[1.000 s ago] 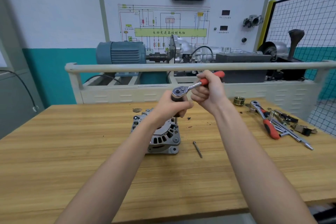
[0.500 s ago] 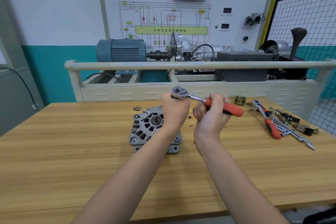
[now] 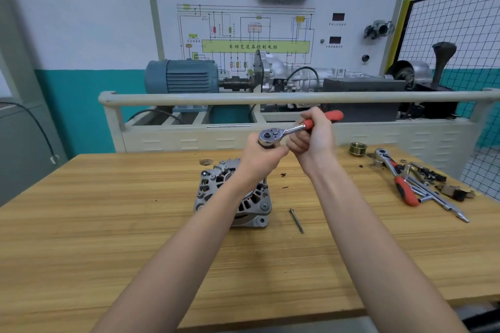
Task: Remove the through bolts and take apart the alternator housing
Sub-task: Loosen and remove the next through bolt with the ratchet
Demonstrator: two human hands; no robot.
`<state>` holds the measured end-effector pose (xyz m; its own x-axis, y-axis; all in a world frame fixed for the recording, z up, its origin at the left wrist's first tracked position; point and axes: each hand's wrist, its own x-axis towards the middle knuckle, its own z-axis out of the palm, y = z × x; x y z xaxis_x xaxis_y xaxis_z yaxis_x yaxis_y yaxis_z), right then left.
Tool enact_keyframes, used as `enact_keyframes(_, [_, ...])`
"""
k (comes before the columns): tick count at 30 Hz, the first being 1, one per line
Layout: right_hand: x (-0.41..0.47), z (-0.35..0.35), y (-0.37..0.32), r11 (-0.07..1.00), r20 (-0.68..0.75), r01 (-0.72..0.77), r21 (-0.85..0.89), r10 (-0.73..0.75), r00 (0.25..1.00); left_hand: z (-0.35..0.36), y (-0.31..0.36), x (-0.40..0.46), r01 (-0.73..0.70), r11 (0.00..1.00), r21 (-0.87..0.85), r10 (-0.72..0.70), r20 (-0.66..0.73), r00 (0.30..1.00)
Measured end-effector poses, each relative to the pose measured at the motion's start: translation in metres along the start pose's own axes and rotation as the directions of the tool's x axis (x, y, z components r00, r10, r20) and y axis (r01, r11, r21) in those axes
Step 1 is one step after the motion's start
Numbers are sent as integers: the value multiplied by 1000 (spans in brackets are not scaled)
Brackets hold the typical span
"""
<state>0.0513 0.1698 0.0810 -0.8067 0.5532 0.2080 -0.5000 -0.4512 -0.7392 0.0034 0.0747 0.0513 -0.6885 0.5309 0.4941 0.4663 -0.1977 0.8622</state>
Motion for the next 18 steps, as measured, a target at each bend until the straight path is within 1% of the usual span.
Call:
enact_keyframes(2, [-18, -1, 13, 986, -173, 158, 55, -146, 974, 8, -2, -1, -21, 1000, -13, 19, -148, 989])
enact_keyframes(3, [-29, -1, 21, 969, -216, 237, 64, -218, 952, 11, -2, -1, -21, 999, -26, 14, -232, 973])
enact_keyframes(5, [-46, 0, 34, 931, -233, 357, 76, -331, 914, 19, -4, 0, -21, 998, -61, -4, -383, 924])
enact_keyframes(6, [-51, 1, 37, 919, -222, 385, 82, -360, 906, 22, -5, 0, -24, 997, -79, -13, -432, 902])
enact_keyframes(8, [-52, 0, 37, 921, -195, 380, 86, -358, 913, 25, -6, -1, -31, 995, -92, -15, -464, 886])
enact_keyframes(10, [-42, -3, 28, 951, -161, 298, 85, -282, 946, 21, -5, -4, -23, 997, -71, -8, -412, 911])
enact_keyframes(11, [-34, -5, 21, 968, -130, 236, 84, -224, 966, 18, -3, -5, -12, 999, -46, -5, -354, 935])
enact_keyframes(13, [-16, -7, 5, 996, -12, 73, 45, -73, 997, 6, 0, -6, 8, 999, 44, 0, -180, 984])
enact_keyframes(14, [-8, -6, -2, 1000, 70, -11, -7, 12, 998, 0, 3, -6, 12, 995, 95, -5, -70, 998])
enact_keyframes(16, [6, -3, -13, 984, 211, -135, -119, 158, 965, -13, 8, -3, 7, 991, 136, -28, 149, 988])
enact_keyframes(17, [11, -2, -16, 973, 250, -170, -153, 205, 946, -17, 10, -1, 8, 992, 128, -36, 221, 975])
enact_keyframes(18, [15, 0, -18, 966, 272, -192, -172, 233, 934, -19, 10, 0, 14, 994, 112, -43, 256, 966])
